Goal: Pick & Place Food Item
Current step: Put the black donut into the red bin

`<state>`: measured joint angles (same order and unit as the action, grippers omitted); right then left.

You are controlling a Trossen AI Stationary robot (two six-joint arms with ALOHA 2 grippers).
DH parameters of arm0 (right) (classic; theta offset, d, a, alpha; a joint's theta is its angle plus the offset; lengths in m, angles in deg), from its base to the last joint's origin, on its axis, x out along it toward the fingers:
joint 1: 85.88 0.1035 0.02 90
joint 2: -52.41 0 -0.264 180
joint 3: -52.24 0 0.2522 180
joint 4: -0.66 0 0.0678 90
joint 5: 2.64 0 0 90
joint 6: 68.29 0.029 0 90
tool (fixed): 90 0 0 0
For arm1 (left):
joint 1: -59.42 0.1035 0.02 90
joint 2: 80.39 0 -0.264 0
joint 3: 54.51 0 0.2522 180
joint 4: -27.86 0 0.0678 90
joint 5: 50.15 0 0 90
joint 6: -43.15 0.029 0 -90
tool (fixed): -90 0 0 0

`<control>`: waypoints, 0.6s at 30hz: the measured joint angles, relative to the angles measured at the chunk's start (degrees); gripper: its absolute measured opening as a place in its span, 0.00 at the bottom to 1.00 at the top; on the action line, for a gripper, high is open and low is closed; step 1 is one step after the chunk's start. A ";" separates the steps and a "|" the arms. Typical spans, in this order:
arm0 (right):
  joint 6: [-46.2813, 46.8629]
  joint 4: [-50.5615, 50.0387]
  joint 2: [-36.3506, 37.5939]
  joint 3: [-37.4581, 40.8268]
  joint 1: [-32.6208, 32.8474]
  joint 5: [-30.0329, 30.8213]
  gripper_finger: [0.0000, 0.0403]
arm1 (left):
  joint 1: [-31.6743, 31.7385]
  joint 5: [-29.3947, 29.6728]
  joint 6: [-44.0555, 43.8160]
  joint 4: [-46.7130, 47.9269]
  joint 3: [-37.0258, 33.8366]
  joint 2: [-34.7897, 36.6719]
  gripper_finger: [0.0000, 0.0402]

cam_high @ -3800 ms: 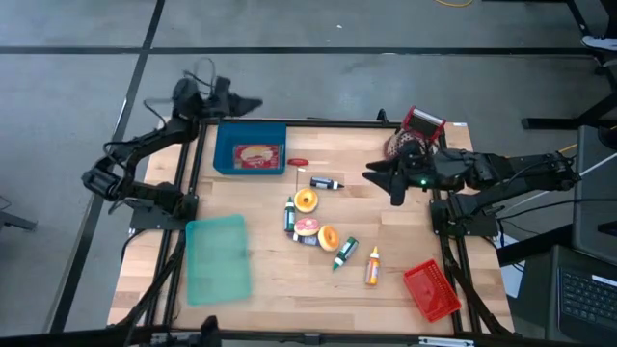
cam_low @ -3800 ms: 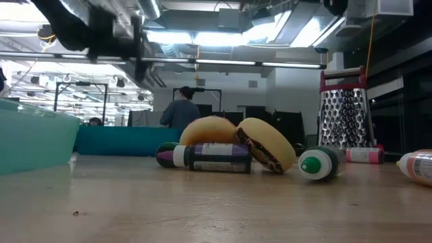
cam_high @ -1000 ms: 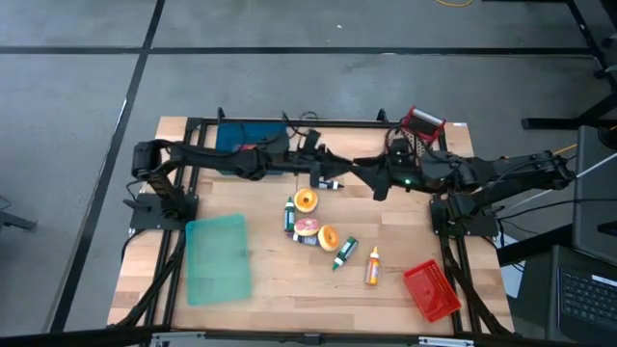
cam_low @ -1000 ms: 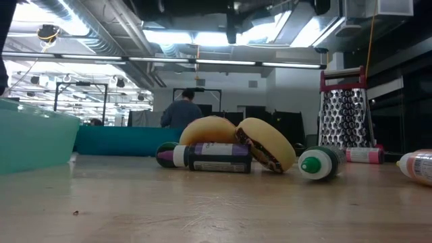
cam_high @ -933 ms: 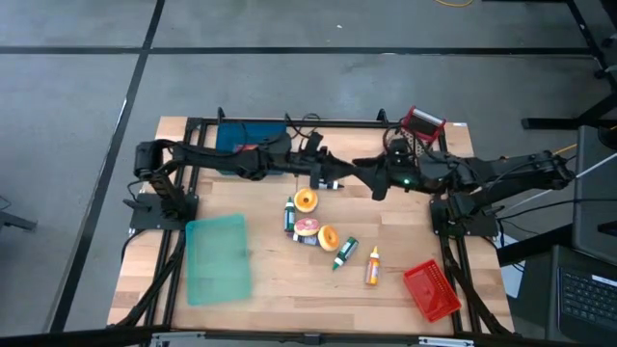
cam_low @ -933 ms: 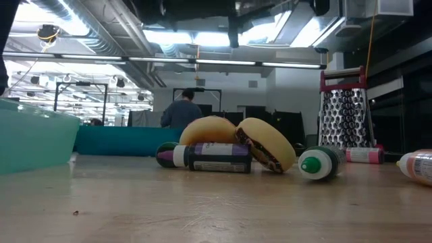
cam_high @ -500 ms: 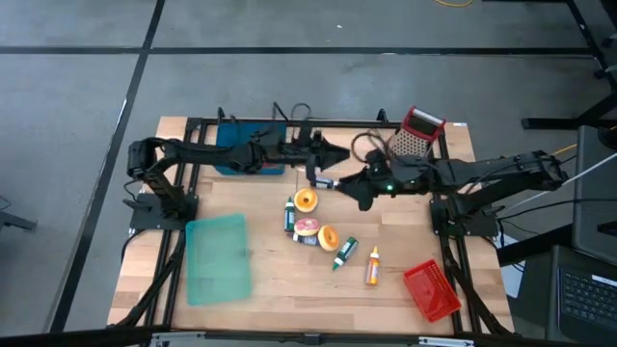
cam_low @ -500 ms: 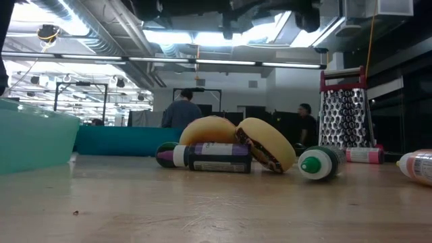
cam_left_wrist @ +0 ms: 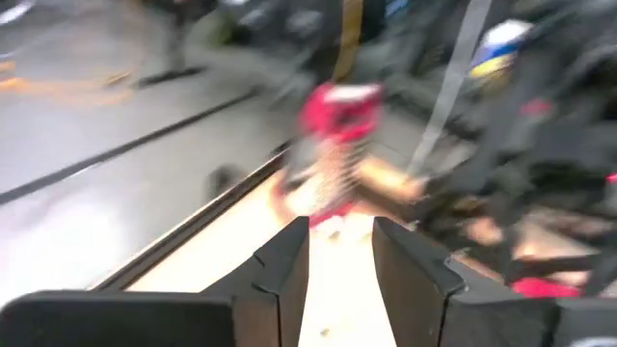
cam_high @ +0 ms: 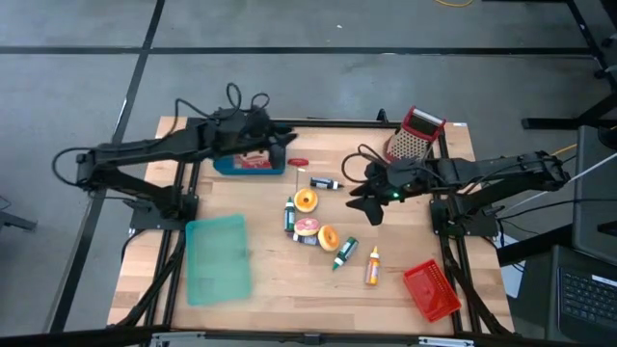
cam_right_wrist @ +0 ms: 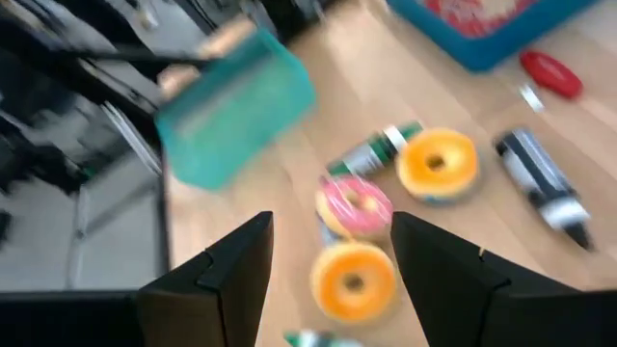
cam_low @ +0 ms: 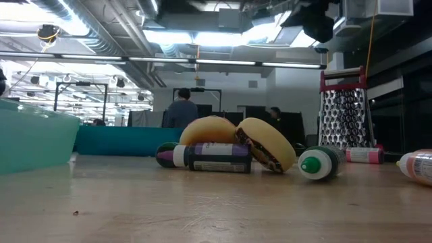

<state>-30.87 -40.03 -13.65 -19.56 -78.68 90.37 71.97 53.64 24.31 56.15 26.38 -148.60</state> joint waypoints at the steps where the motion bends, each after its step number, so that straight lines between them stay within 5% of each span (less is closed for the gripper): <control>1: -0.60 -1.58 0.00 0.00 0.00 -0.02 0.54 | -0.85 2.72 -0.71 2.50 0.00 1.05 0.28; 9: -3.85 -3.14 0.07 1.63 0.02 -0.41 0.54 | -12.57 18.38 -13.62 16.64 0.00 6.23 0.28; 18: 6.71 8.93 0.04 17.84 0.87 -4.43 0.54 | -27.46 33.20 -30.35 22.14 -5.76 6.30 0.28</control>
<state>-24.16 -31.10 -13.61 -1.73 -77.82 85.94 44.51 86.83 -6.04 78.30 20.62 -142.30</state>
